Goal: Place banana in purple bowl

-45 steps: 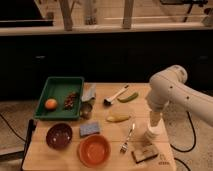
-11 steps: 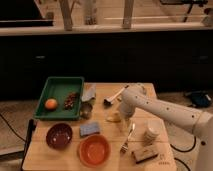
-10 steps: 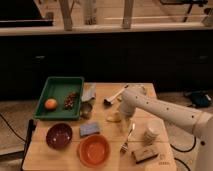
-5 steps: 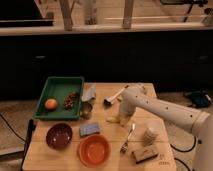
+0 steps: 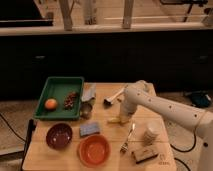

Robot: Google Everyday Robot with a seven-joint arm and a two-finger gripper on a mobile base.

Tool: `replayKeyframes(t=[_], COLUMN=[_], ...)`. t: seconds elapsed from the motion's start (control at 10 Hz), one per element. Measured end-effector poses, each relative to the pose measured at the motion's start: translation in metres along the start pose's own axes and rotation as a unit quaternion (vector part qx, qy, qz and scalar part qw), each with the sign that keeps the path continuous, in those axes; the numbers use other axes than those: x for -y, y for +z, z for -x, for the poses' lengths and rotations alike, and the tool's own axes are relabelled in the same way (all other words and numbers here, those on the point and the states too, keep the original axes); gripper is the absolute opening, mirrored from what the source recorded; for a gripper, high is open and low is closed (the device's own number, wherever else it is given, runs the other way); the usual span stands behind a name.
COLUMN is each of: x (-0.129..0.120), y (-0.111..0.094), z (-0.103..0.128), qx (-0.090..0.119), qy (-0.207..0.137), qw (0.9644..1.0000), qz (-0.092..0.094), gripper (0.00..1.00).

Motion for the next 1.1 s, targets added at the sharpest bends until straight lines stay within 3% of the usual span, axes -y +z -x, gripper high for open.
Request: replayKeyframes(t=[0.2,1.1], x=[0.000,-0.024], y=[-0.023,-0.039], z=[0.005,0.032], qx=[0.001,-0.018], qy=[-0.014,-0.067], qw=[0.9999,0.9976], qz=[-0.001,0.008], gripper=[0.03,0.03])
